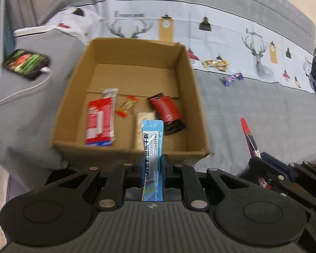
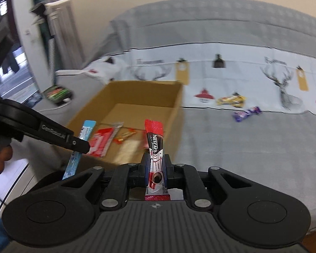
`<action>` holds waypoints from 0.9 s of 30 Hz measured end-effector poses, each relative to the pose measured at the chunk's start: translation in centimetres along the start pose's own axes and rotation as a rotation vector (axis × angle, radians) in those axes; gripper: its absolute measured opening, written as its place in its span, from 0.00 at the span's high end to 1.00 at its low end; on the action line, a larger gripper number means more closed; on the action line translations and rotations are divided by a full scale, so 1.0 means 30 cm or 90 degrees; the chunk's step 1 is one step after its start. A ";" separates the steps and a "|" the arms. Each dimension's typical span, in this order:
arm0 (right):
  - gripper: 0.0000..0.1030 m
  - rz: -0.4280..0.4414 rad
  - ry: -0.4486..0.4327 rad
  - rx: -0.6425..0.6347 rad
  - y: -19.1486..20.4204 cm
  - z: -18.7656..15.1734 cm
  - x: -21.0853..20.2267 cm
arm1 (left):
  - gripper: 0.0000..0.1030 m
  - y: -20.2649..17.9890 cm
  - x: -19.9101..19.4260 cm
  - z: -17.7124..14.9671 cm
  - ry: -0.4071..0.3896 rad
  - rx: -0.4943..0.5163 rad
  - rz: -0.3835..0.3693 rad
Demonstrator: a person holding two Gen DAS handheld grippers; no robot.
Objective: Organize snacks
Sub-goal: 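Carry the blue stick pack and red Nescafe stick over the box with both tools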
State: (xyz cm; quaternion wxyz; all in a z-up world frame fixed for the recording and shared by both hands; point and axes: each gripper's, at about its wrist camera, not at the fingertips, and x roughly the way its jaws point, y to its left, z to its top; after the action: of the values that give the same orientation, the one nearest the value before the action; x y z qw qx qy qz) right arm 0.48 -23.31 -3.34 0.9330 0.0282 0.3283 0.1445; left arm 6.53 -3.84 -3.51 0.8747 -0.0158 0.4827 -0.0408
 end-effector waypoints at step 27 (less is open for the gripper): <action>0.87 -0.014 0.008 -0.064 0.146 -0.039 -0.062 | 0.84 0.108 -0.079 -0.143 -0.035 -0.052 -0.020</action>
State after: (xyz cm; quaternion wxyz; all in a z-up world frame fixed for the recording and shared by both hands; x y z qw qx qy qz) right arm -2.73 -19.71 -2.48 0.9326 -0.0233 0.3269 0.1511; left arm 1.81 -0.36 -4.02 0.8855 -0.0605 0.4595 -0.0346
